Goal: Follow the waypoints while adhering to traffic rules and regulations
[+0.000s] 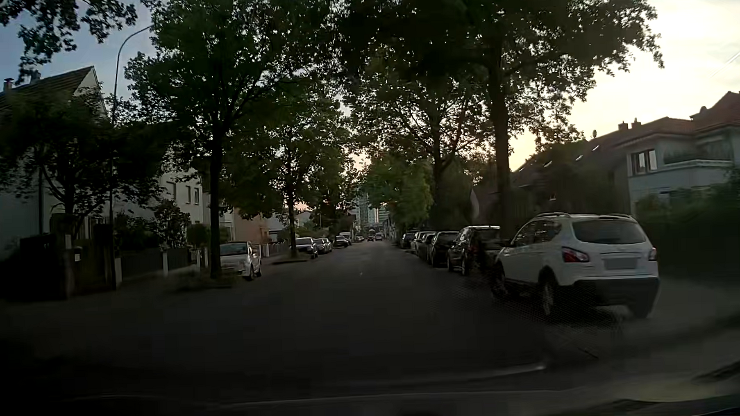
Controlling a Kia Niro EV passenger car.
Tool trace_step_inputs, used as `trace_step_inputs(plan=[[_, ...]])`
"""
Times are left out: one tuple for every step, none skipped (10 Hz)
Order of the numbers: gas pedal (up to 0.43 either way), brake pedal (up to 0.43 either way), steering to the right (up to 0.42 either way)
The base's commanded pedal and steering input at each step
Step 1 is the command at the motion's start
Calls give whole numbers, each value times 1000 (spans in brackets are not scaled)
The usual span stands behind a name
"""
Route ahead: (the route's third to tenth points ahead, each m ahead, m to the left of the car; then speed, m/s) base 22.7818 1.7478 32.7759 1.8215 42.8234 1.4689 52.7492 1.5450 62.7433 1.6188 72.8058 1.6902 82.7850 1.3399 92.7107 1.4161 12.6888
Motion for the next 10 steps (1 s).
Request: trace_step_inputs(plan=[[0, 0, 2], [0, 0, 2], [0, 6, 2], [0, 18, 2], [0, 49, 1], [0, 61, 1], [0, 91, 1], [0, 110, 0], [0, 122, 0], [0, 122, 0]])
